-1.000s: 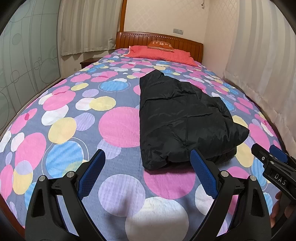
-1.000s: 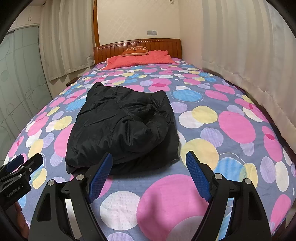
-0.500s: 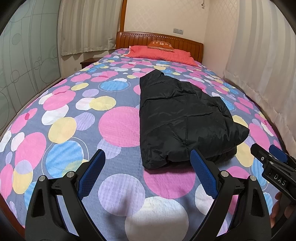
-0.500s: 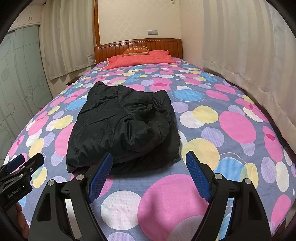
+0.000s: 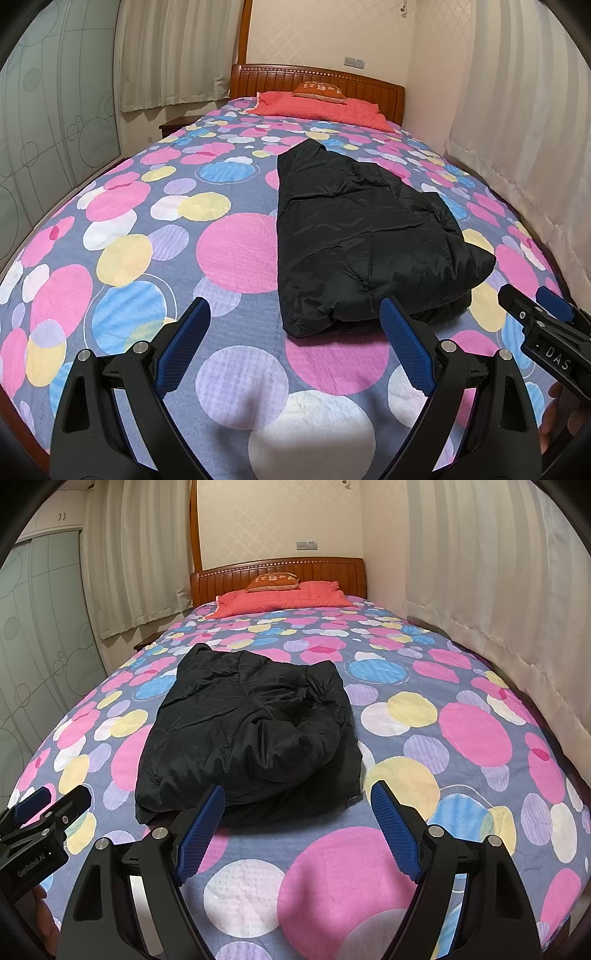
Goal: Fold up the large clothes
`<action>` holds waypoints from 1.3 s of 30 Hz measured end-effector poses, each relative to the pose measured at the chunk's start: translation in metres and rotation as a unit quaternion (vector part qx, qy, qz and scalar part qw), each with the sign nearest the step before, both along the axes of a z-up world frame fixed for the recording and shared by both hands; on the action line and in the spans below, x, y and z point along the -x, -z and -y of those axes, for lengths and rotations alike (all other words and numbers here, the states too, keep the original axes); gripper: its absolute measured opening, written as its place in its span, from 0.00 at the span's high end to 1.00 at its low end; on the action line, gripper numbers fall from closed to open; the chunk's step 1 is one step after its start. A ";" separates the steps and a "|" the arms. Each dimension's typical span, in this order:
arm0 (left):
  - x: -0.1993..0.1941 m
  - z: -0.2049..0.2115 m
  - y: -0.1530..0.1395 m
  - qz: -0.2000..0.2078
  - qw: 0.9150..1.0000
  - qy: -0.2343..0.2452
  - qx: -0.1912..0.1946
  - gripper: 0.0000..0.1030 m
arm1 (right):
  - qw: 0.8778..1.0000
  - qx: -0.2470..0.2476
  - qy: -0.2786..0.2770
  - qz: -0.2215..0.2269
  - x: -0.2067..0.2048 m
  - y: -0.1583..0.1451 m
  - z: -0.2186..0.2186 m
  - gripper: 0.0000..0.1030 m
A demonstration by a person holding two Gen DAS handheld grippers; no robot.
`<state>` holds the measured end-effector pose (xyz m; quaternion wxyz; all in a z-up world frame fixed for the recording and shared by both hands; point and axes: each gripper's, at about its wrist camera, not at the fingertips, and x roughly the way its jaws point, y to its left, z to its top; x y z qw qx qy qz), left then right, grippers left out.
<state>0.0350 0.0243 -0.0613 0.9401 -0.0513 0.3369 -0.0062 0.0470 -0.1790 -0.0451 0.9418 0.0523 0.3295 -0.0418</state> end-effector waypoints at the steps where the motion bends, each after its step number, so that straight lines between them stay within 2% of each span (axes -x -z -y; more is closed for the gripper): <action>1: 0.000 0.000 0.000 0.000 1.000 0.001 -0.001 0.10 | 1.000 0.000 0.000 0.000 0.000 0.000 0.000 0.22; 5: 0.000 0.001 -0.003 0.005 1.000 0.001 -0.007 0.08 | 1.000 0.001 0.000 0.000 0.000 0.000 -0.002 0.22; 6: 0.000 0.001 -0.005 0.006 1.000 0.000 -0.010 0.02 | 1.000 0.001 0.000 0.000 0.000 0.000 -0.002 0.22; 15: 0.003 0.003 -0.018 0.037 0.999 0.001 -0.025 0.02 | 1.000 0.000 0.000 0.000 0.000 0.001 -0.001 0.22; 25: 0.005 -0.007 -0.021 0.068 0.997 -0.027 -0.009 0.02 | 1.000 -0.001 0.001 -0.001 -0.001 0.001 -0.003 0.22; 29: 0.000 -0.009 -0.016 0.049 0.998 -0.034 -0.017 0.02 | 1.000 -0.004 0.000 -0.004 -0.004 0.005 -0.005 0.22; 33: -0.007 -0.012 -0.011 0.054 0.997 -0.041 -0.040 0.02 | 1.000 -0.006 0.001 -0.010 -0.007 0.011 0.002 0.22; 39: -0.046 -0.053 0.024 -0.010 0.997 -0.071 -0.035 0.02 | 0.999 -0.012 0.042 -0.018 -0.018 0.026 0.043 0.22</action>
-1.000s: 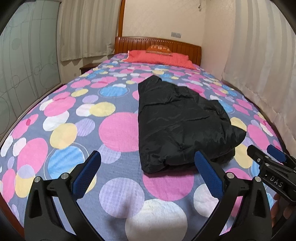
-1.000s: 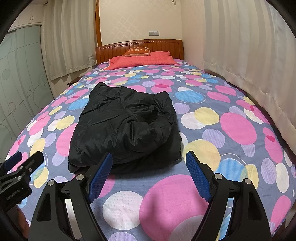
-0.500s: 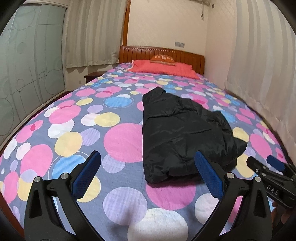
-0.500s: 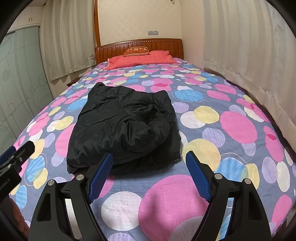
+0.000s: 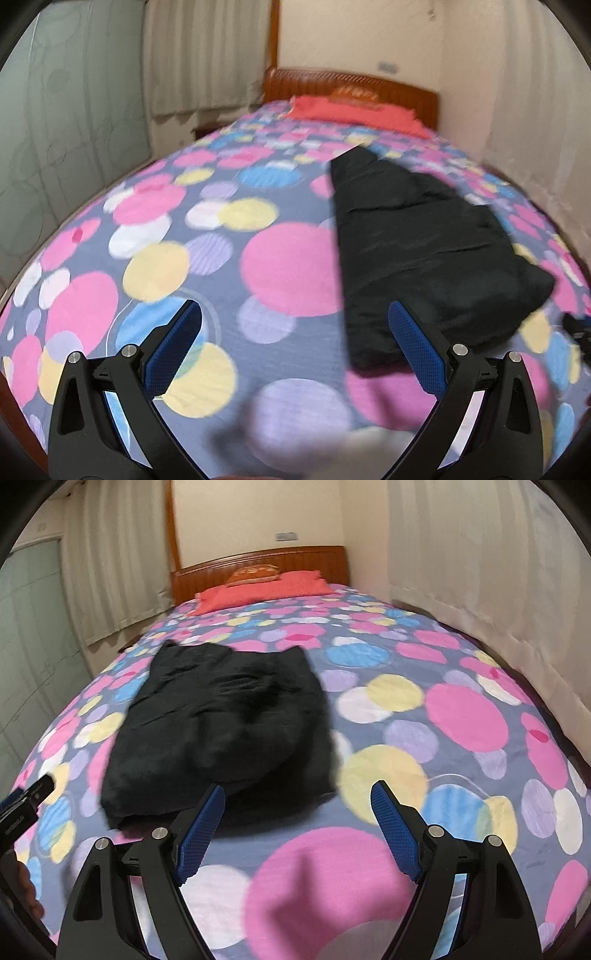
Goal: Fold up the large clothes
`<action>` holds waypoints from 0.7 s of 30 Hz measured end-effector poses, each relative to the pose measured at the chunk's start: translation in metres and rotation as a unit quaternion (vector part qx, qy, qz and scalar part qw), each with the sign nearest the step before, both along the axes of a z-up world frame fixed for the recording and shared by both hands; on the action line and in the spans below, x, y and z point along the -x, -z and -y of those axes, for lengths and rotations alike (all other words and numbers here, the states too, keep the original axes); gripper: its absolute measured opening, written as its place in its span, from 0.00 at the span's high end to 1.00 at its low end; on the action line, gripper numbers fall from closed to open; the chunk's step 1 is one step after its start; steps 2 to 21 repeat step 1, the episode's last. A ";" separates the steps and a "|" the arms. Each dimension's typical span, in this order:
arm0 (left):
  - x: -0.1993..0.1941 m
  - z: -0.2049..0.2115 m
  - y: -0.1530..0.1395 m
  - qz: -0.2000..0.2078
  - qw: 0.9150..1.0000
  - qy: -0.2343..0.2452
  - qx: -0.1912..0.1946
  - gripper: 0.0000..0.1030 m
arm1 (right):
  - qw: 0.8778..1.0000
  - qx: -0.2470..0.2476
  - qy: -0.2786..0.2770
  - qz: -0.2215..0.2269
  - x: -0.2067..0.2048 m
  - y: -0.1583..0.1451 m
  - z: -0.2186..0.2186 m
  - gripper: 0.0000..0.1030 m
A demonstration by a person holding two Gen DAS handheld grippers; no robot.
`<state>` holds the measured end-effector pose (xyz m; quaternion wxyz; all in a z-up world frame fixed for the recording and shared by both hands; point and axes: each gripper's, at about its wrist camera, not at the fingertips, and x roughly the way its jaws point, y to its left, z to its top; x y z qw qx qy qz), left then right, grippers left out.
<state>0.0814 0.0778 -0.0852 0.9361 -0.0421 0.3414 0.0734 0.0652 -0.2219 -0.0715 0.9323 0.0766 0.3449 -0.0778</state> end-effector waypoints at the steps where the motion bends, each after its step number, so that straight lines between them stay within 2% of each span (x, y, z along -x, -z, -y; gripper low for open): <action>1: -0.007 -0.010 0.007 -0.011 1.000 -0.008 0.004 0.02 | 1.000 0.002 0.011 -0.003 -0.002 0.004 0.009 0.22; 21: -0.007 -0.010 0.007 -0.011 1.000 -0.008 0.004 0.02 | 1.000 0.002 0.011 -0.003 -0.002 0.004 0.009 0.22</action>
